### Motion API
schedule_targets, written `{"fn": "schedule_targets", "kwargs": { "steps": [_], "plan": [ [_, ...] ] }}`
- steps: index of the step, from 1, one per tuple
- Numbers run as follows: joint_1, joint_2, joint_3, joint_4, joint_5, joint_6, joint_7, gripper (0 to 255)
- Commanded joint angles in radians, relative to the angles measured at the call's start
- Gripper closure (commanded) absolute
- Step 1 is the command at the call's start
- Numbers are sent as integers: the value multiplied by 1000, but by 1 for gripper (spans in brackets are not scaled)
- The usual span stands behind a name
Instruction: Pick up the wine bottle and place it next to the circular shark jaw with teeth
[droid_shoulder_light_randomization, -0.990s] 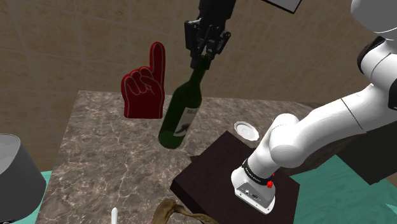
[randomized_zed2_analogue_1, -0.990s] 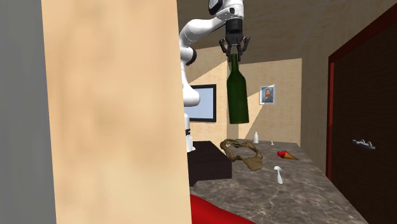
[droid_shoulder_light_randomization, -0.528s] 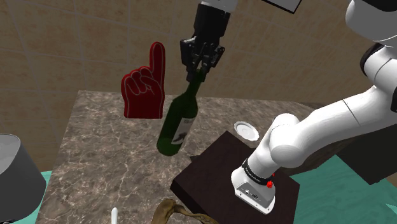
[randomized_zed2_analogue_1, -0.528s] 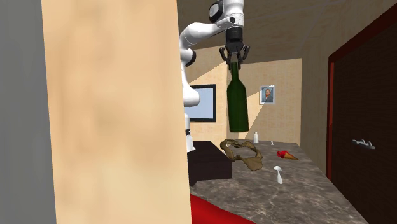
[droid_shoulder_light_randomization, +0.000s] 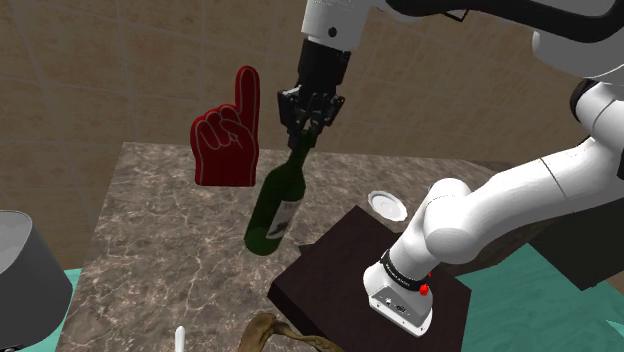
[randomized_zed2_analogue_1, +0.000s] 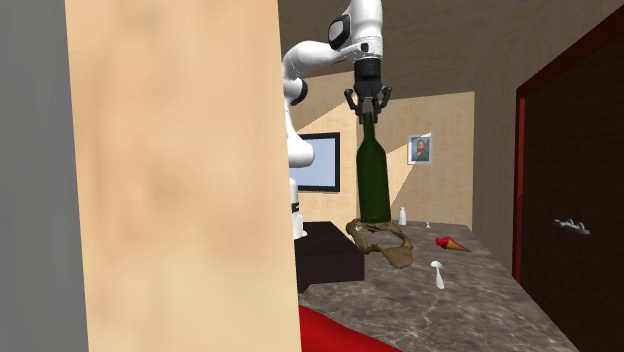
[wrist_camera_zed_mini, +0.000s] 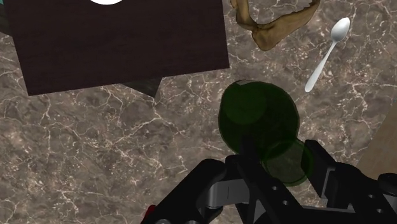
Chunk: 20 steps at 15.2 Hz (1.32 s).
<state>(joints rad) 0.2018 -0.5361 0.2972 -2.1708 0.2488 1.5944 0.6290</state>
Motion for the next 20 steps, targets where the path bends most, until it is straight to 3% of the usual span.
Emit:
{"fn": "schedule_targets", "kwargs": {
  "steps": [1, 20],
  "plan": [
    [2, -5, 3, -31, 3, 27, -3, 255],
    [13, 7, 40, -275, 34, 282, -31, 255]
  ]
}}
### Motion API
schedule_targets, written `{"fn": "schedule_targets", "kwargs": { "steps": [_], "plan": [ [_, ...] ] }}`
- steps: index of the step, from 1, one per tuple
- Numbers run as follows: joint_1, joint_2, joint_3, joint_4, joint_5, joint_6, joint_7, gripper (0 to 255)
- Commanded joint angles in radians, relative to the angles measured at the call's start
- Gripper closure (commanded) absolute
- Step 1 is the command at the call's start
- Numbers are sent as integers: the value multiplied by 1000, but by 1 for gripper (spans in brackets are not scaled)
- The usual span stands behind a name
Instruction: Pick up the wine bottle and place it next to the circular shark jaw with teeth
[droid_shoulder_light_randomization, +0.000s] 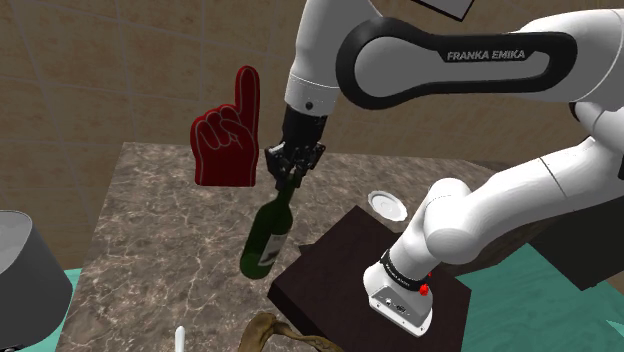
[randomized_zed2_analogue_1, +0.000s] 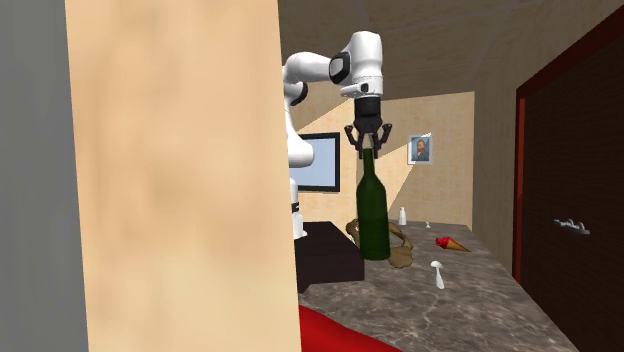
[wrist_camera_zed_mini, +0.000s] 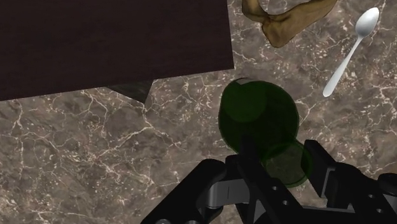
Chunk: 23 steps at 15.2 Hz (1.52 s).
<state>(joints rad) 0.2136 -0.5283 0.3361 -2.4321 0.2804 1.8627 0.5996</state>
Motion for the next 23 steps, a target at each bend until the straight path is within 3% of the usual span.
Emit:
{"fn": "schedule_targets", "kwargs": {
  "steps": [1, 17, 23],
  "plan": [
    [2, 2, 4, -24, 4, 28, -3, 255],
    [6, 94, 46, -175, 30, 269, -22, 255],
    [6, 94, 46, -175, 30, 269, -22, 255]
  ]
}}
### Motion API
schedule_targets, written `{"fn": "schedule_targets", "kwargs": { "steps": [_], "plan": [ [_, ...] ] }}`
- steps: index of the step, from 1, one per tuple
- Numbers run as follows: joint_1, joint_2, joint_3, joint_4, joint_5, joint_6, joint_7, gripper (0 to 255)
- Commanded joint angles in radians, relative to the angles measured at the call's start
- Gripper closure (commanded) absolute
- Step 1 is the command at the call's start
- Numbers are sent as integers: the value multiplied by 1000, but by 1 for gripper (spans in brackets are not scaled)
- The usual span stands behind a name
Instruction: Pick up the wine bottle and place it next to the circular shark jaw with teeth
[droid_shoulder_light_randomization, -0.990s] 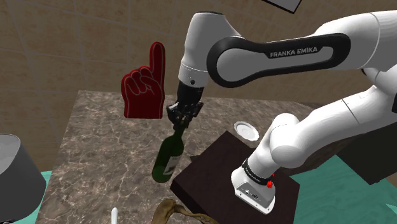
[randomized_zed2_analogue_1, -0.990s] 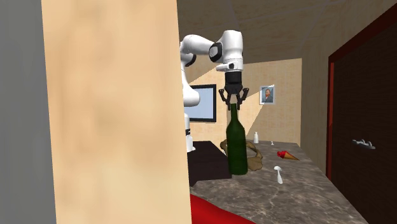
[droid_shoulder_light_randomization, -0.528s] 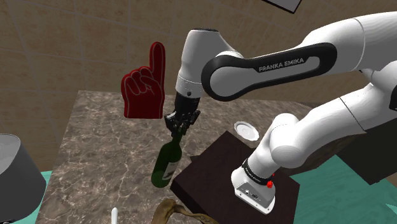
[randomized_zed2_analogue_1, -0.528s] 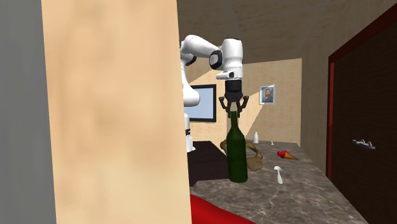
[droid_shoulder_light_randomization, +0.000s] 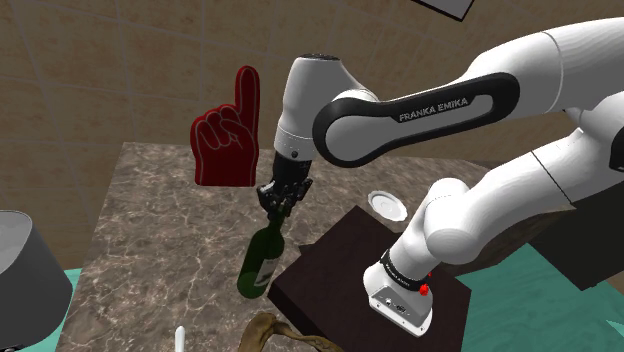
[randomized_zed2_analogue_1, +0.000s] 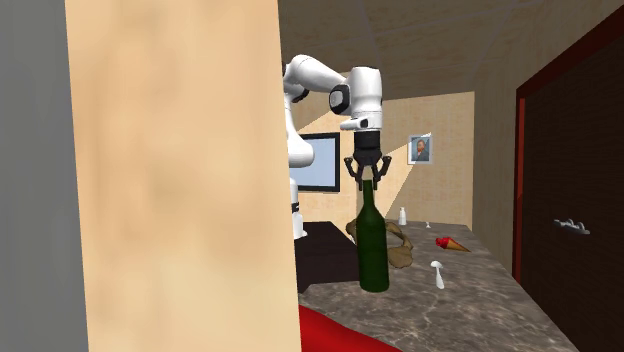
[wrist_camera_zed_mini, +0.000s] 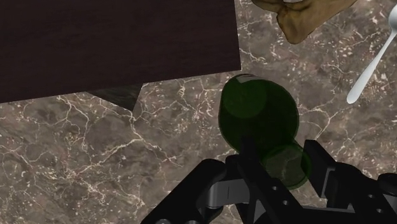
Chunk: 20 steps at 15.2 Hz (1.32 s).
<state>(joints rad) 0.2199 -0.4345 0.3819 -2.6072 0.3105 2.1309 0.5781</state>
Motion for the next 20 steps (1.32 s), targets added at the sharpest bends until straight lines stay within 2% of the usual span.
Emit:
{"fn": "schedule_targets", "kwargs": {
  "steps": [1, 2, 3, 8, 12, 20],
  "plan": [
    [0, 0, 0, 0, 0, 1, 0, 255],
    [0, 0, 0, 0, 0, 1, 0, 255],
    [0, 0, 0, 0, 0, 0, 0, 0],
    [0, 0, 0, 0, 0, 0, 0, 0],
    [-9, -55, -31, 89, -21, -144, 2, 0],
    [-9, -55, -31, 89, -21, -144, 2, 0]
  ]
}}
